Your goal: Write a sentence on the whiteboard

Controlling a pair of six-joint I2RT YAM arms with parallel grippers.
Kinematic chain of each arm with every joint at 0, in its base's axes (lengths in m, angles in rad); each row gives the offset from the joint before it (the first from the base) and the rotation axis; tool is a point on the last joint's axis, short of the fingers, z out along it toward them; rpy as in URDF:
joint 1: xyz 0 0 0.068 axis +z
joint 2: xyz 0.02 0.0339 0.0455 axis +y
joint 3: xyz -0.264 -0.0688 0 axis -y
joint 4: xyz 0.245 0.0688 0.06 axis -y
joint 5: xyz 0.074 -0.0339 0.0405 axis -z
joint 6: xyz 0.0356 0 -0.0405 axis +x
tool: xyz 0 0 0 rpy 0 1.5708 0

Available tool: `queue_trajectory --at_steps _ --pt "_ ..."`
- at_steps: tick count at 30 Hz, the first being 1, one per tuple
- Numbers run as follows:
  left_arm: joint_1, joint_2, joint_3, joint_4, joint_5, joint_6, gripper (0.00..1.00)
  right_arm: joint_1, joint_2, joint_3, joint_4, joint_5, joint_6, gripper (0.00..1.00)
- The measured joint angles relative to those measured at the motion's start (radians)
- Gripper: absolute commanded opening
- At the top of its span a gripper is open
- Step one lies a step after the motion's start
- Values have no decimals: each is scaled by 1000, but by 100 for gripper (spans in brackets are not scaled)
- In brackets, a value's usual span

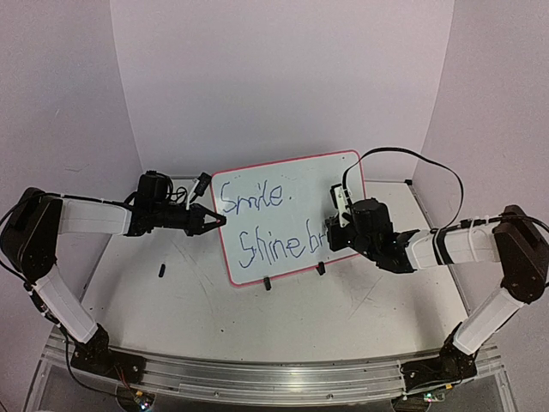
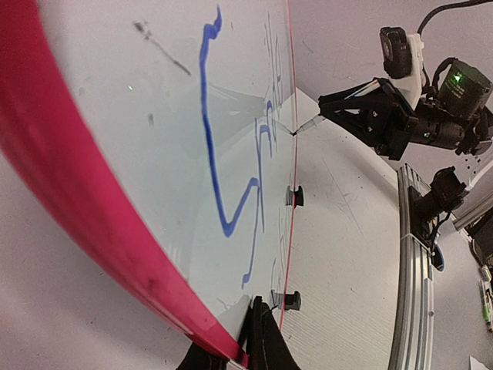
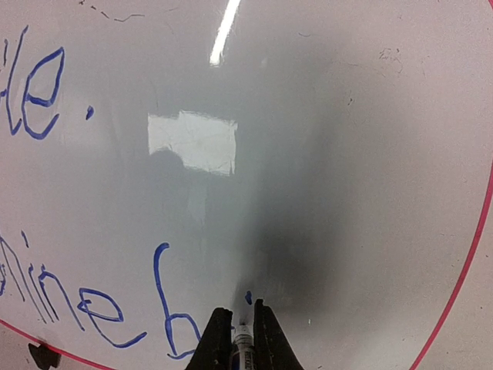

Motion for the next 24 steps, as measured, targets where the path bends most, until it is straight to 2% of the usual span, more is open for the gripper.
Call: queue_trajectory --at_steps 24 --pt "0 0 0 0 0 1 0 38 -3 -69 -30 -5 60 0"
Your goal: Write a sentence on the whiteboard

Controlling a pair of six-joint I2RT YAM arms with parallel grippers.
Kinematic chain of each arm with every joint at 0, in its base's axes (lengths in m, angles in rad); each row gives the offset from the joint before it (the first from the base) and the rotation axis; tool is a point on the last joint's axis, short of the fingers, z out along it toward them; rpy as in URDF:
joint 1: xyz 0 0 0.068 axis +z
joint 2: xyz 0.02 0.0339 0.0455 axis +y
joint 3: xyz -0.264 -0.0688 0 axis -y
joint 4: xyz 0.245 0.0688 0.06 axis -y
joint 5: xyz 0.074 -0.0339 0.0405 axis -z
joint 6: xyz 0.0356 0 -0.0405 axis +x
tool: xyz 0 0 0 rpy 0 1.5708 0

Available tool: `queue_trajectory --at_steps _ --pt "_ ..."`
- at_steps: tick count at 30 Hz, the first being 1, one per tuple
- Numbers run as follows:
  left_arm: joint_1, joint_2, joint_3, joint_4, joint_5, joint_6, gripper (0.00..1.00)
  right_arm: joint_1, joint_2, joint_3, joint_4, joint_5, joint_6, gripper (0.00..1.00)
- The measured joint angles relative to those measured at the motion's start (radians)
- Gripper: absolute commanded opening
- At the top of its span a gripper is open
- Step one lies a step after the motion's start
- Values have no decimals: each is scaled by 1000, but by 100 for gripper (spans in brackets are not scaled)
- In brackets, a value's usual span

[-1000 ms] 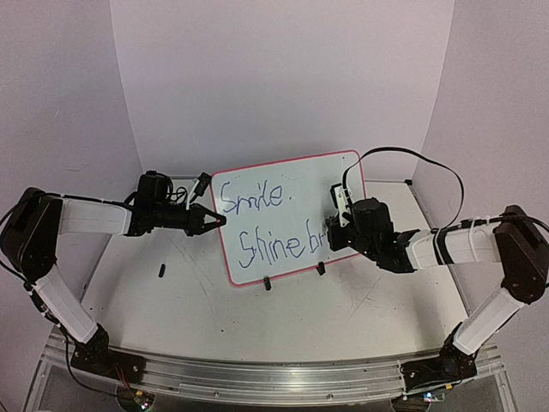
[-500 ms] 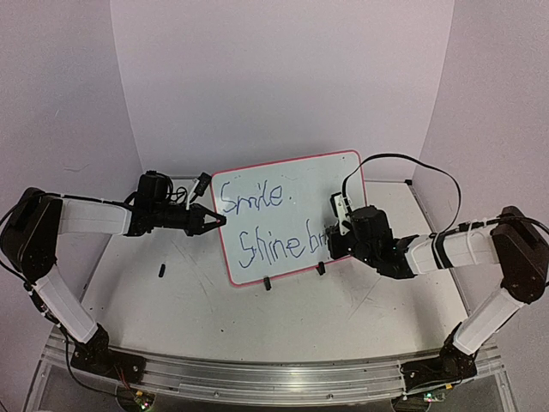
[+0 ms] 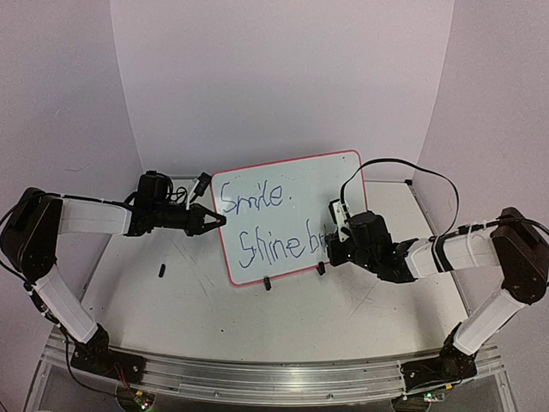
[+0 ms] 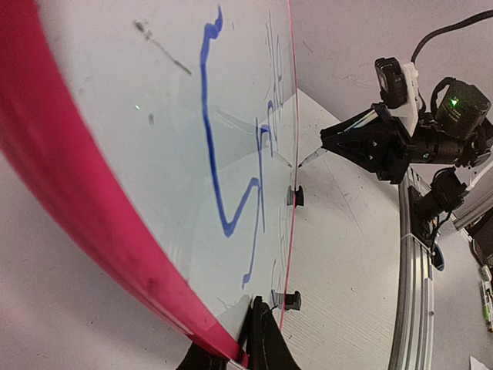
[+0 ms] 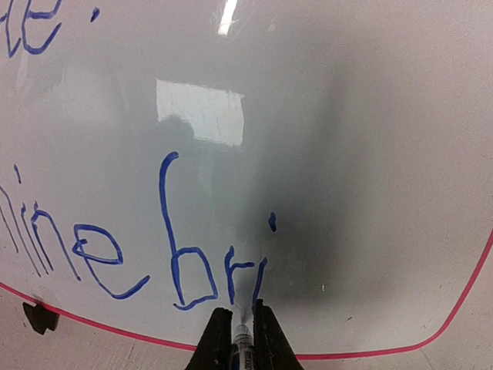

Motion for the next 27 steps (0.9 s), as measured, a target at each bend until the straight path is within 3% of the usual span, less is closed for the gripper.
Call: queue_trajectory --at_steps 8,16,27 --pt "0 0 0 0 0 1 0 4 -161 13 0 -13 -16 0" --pt "0 0 0 0 0 2 0 -69 -113 16 11 -12 -43 0" --pt "0 0 0 0 0 2 0 -73 -69 30 13 -46 -42 0"
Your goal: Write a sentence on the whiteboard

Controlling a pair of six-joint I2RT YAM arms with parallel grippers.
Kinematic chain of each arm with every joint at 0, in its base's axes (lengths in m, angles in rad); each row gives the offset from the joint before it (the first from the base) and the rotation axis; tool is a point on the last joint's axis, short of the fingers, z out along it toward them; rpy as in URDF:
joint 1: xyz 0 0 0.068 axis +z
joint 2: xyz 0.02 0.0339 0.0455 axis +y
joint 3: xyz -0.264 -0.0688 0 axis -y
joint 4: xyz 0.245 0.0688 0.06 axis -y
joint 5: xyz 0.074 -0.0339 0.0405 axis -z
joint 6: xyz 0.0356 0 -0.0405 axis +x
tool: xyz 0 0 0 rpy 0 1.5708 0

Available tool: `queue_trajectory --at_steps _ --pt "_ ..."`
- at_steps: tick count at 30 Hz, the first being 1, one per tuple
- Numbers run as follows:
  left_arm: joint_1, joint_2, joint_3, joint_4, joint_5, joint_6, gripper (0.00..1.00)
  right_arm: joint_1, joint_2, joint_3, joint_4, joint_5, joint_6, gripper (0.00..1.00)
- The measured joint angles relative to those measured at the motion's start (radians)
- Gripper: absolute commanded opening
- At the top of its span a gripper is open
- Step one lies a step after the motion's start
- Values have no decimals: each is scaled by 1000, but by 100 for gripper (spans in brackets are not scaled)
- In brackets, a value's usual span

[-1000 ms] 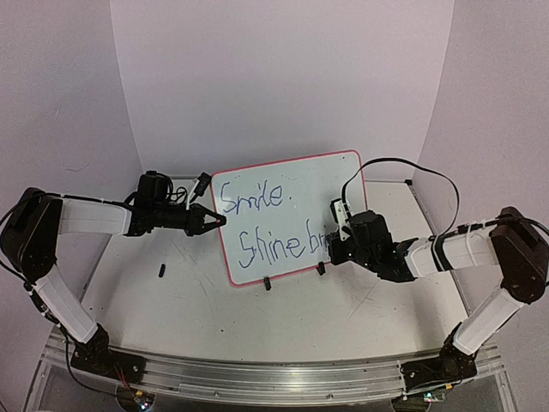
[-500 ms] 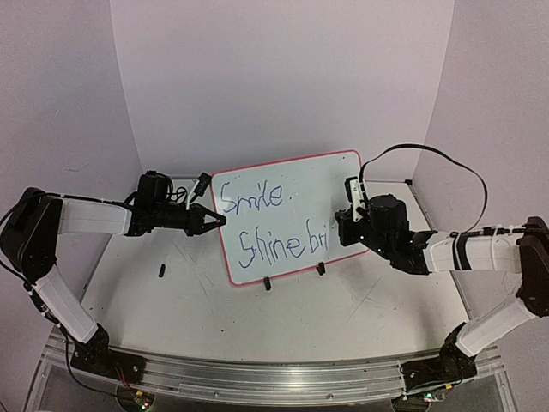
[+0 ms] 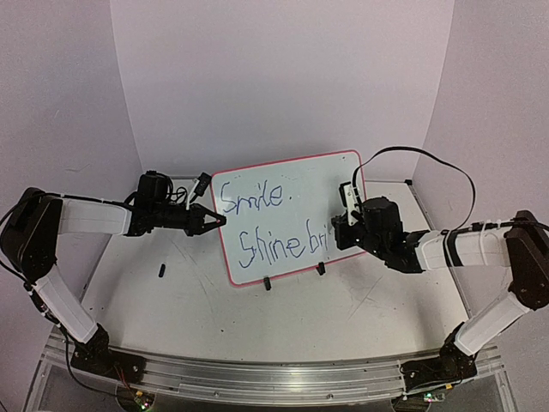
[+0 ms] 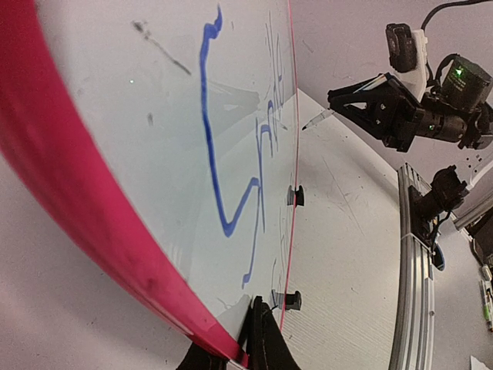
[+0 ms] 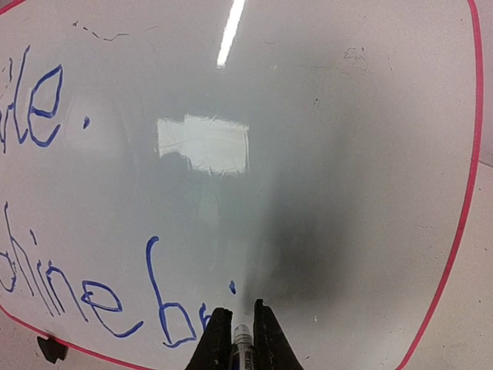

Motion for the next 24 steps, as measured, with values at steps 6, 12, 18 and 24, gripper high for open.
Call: queue_trajectory --at_steps 6,12,18,24 --pt "0 0 0 0 0 0 0 -11 5 0 2 10 2 0" --pt "0 0 0 0 0 0 0 -21 31 1 2 18 5 0" --pt "-1 0 0 0 0 0 0 -22 50 8 -2 25 4 0" --pt "-1 0 0 0 0 0 0 -22 51 26 -6 21 -2 0"
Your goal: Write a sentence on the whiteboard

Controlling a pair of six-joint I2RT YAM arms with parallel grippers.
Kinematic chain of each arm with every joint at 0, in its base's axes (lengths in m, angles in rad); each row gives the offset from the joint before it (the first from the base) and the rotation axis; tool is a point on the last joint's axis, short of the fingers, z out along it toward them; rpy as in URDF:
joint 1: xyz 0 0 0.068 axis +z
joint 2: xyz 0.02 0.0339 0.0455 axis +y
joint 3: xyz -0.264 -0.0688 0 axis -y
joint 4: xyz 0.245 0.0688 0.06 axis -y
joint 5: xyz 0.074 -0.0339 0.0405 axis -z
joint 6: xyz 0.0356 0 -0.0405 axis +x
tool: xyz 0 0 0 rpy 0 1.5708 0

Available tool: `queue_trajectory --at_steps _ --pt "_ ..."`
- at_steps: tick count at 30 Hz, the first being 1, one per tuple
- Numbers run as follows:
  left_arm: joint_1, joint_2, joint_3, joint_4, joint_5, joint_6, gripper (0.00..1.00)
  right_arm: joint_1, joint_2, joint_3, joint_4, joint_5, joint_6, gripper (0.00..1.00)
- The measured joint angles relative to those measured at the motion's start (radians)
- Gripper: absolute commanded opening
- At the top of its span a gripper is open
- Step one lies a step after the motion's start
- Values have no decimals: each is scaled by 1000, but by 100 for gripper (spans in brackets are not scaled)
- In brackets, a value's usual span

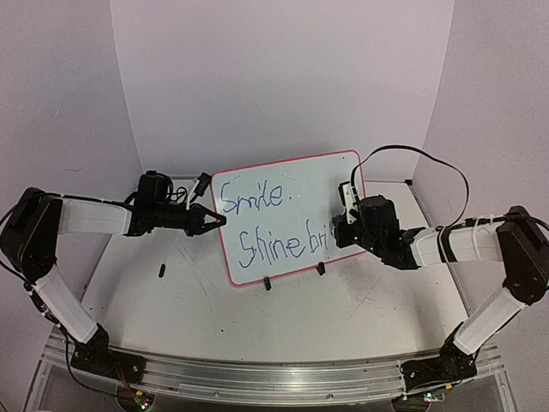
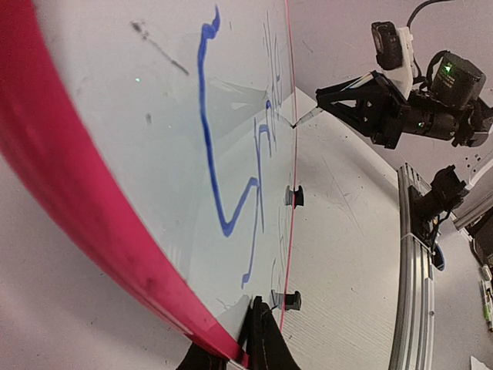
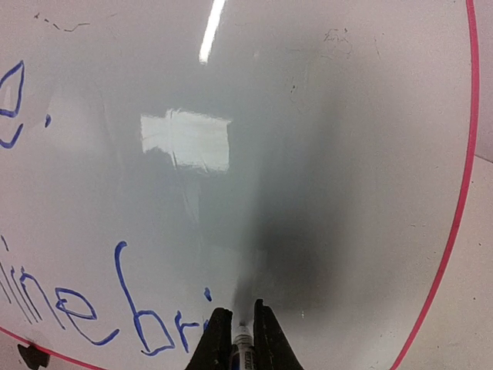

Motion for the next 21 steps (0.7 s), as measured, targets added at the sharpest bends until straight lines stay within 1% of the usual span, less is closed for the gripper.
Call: queue_trajectory --at_steps 7,21 --pt "0 0 0 0 0 0 0 2 12 23 3 -18 0 0" --pt "0 0 0 0 0 0 0 16 13 2 19 -38 26 0"
